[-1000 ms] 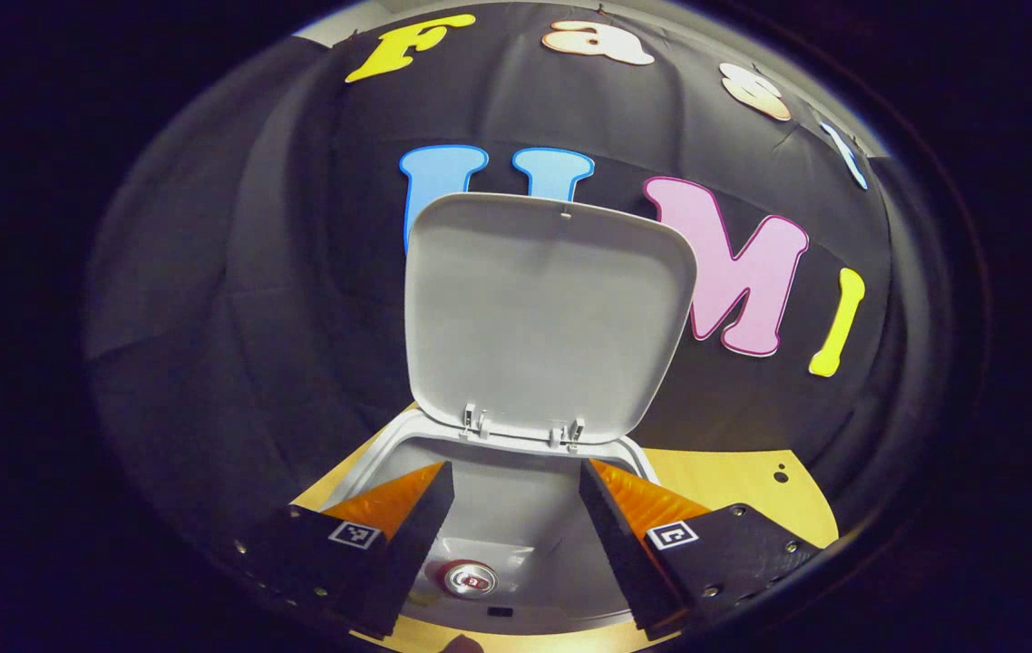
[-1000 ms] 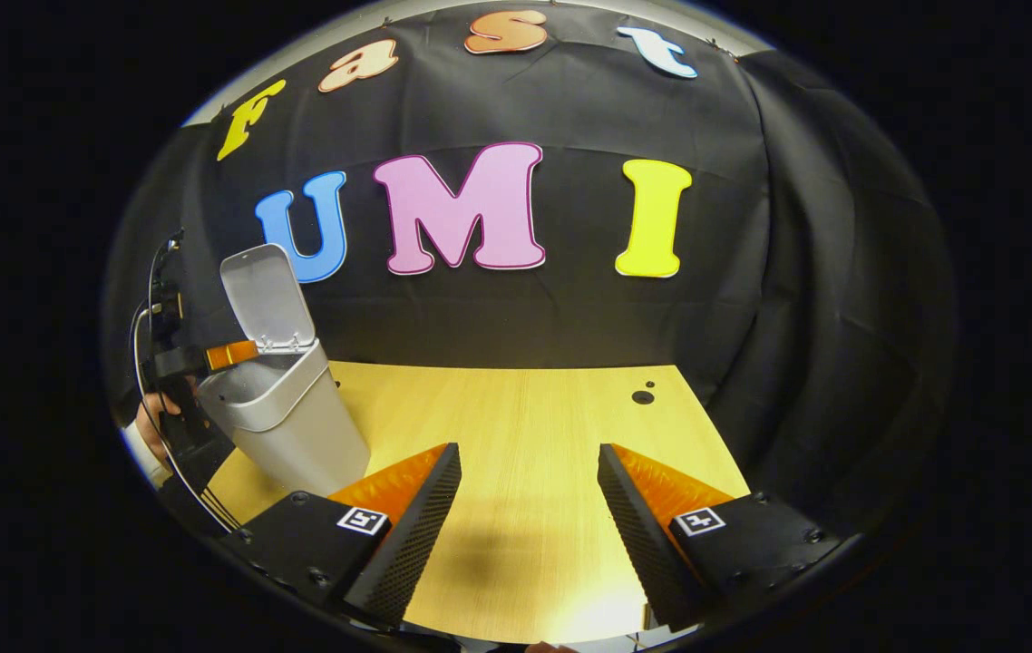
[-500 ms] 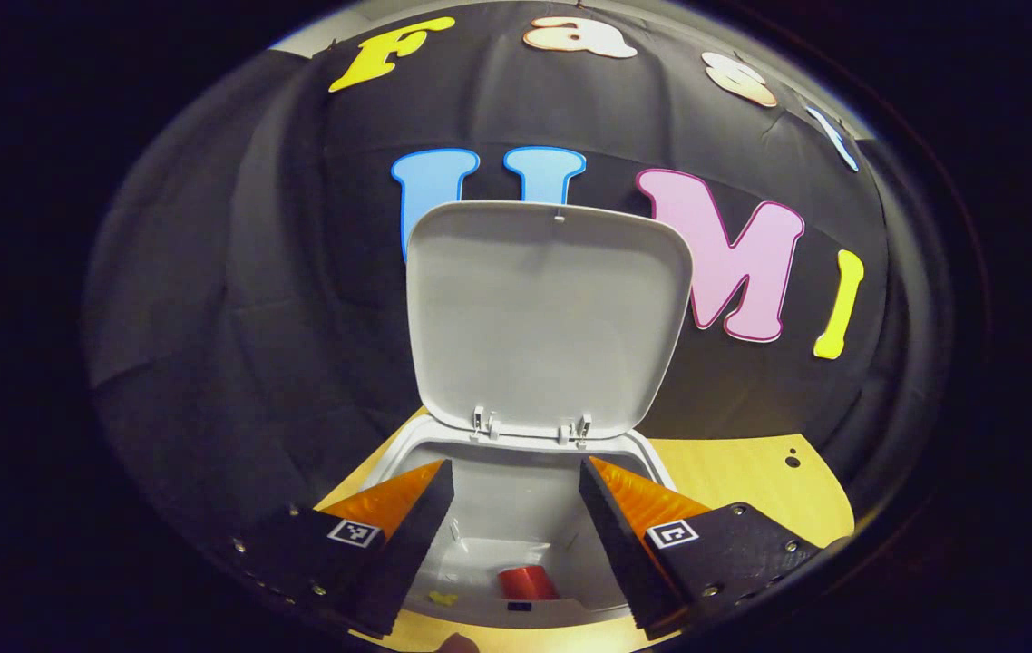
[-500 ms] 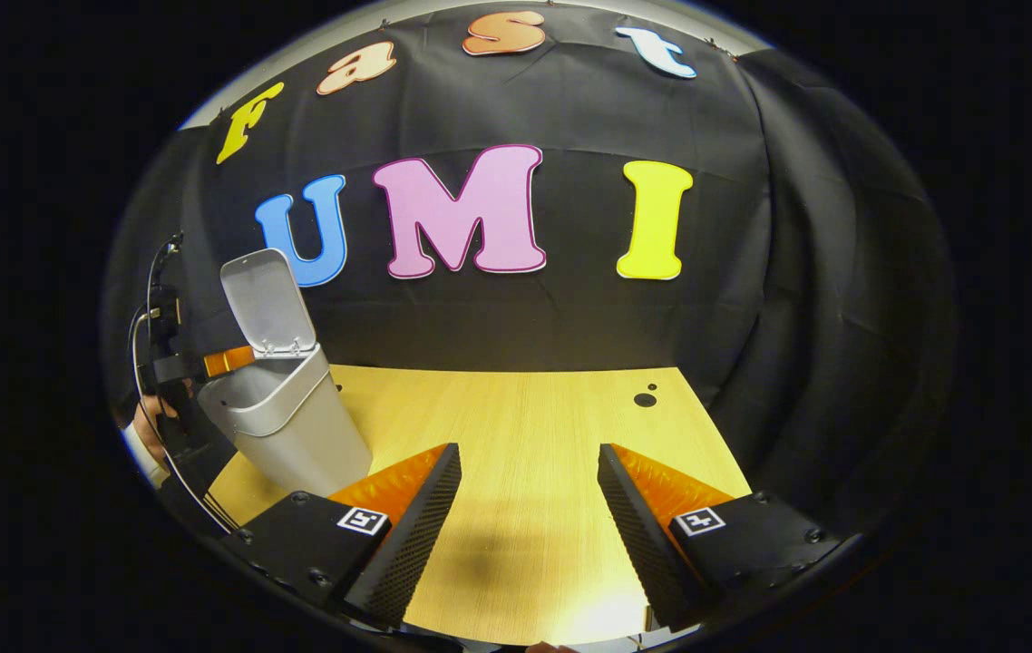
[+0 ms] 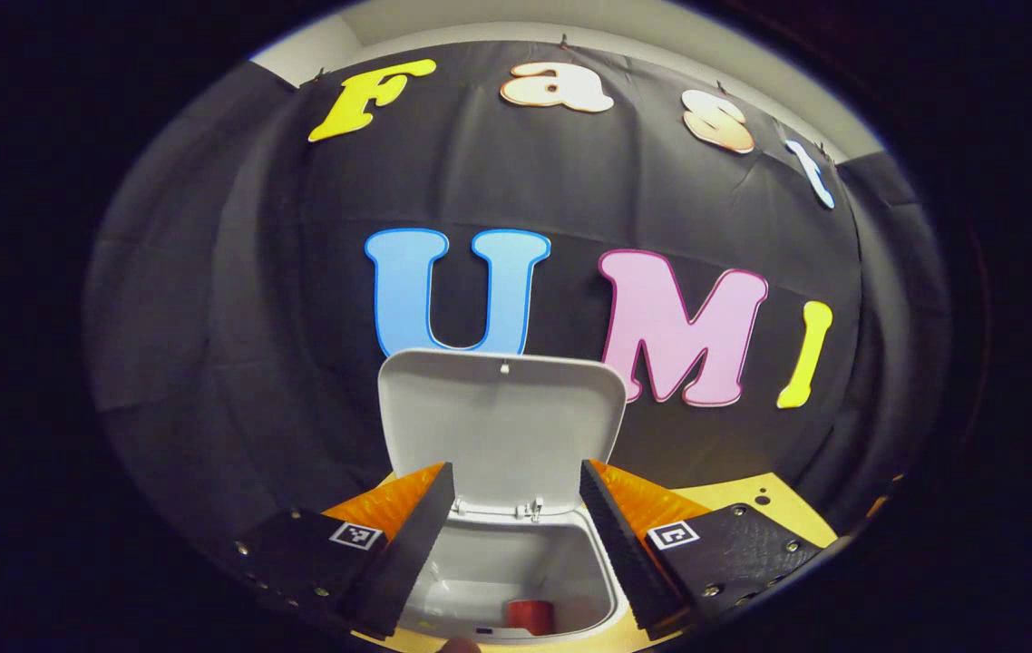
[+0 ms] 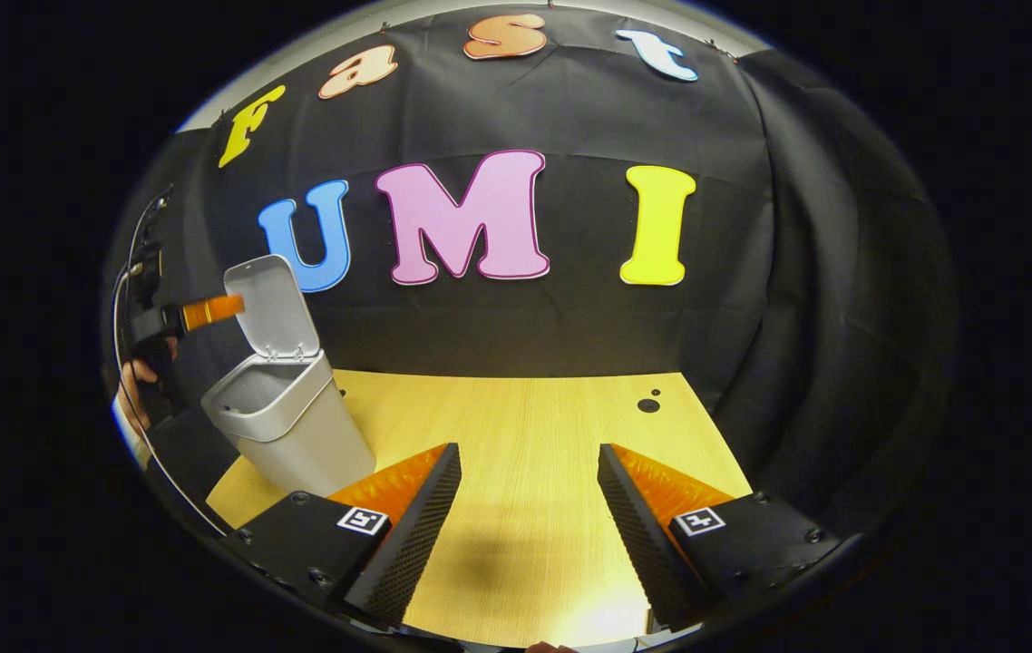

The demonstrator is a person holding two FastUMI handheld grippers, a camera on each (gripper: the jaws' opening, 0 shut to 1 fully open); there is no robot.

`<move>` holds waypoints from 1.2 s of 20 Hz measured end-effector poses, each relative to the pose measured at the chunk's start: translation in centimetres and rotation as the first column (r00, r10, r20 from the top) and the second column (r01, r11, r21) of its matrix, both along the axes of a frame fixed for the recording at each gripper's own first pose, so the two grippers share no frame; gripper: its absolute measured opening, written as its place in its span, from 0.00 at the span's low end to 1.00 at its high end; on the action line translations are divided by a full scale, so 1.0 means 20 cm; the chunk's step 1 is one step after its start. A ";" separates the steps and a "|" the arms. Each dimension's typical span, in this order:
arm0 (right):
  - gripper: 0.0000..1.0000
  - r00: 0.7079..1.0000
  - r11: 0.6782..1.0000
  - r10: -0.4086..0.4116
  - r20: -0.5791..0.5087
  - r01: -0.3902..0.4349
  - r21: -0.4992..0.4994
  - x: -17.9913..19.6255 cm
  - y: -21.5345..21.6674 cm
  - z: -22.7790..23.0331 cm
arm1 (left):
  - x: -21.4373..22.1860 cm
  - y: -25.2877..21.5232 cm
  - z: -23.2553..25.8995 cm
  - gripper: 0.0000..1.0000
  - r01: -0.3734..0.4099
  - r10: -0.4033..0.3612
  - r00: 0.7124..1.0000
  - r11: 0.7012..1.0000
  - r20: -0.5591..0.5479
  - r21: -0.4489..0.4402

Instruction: Press the lid of the desktop garbage bin to open it, pick up the crumpled paper on the desktop and throw it into the bin, then pick up the pop can on the desktop and drop it into the bin, and finally close the garbage bin lid.

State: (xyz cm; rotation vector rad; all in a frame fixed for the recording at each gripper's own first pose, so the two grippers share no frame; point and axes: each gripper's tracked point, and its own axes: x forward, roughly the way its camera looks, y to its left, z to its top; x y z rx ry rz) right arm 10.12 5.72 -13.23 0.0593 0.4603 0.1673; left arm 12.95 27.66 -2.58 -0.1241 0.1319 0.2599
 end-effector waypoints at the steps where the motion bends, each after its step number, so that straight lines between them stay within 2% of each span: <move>1: 0.98 1.000 1.000 -0.002 0.000 0.002 0.003 0.00 0.00 0.00 | 0.02 0.02 0.08 0.90 -0.004 0.004 1.000 1.000 0.028 -0.018; 3: 0.98 1.000 1.000 -0.003 -0.003 0.003 0.002 -0.01 -0.02 -0.01 | 0.07 0.09 0.23 0.91 -0.027 0.025 0.997 0.999 0.076 0.027; 5: 0.98 1.000 1.000 -0.003 -0.002 0.003 0.001 -0.01 -0.02 0.00 | 0.12 0.12 0.35 0.90 -0.022 0.013 0.994 0.997 0.104 0.080; 8: 0.98 1.000 1.000 -0.005 0.004 0.005 0.004 0.00 -0.03 0.00 | 0.23 0.14 0.44 0.90 -0.007 -0.005 0.994 0.995 0.109 0.104; 12: 0.98 1.000 1.000 -0.006 0.016 0.006 0.013 0.00 -0.03 0.03 | 0.37 0.20 0.37 0.90 0.000 -0.006 0.999 0.990 0.040 0.142; 14: 0.98 1.000 1.000 -0.006 0.018 0.006 0.011 0.00 -0.04 0.03 | 0.42 0.20 0.25 0.90 0.009 -0.006 0.999 0.996 -0.036 0.088; 16: 0.98 1.000 1.000 -0.011 0.015 0.011 0.015 -0.01 -0.05 0.03 | 0.43 0.23 0.28 0.92 0.000 0.002 1.000 0.996 -0.017 0.089; 24: 0.98 1.000 1.000 -0.016 0.006 0.016 0.027 -0.01 -0.06 0.02 | 0.50 0.26 0.23 0.91 0.008 0.004 0.997 0.989 -0.080 0.150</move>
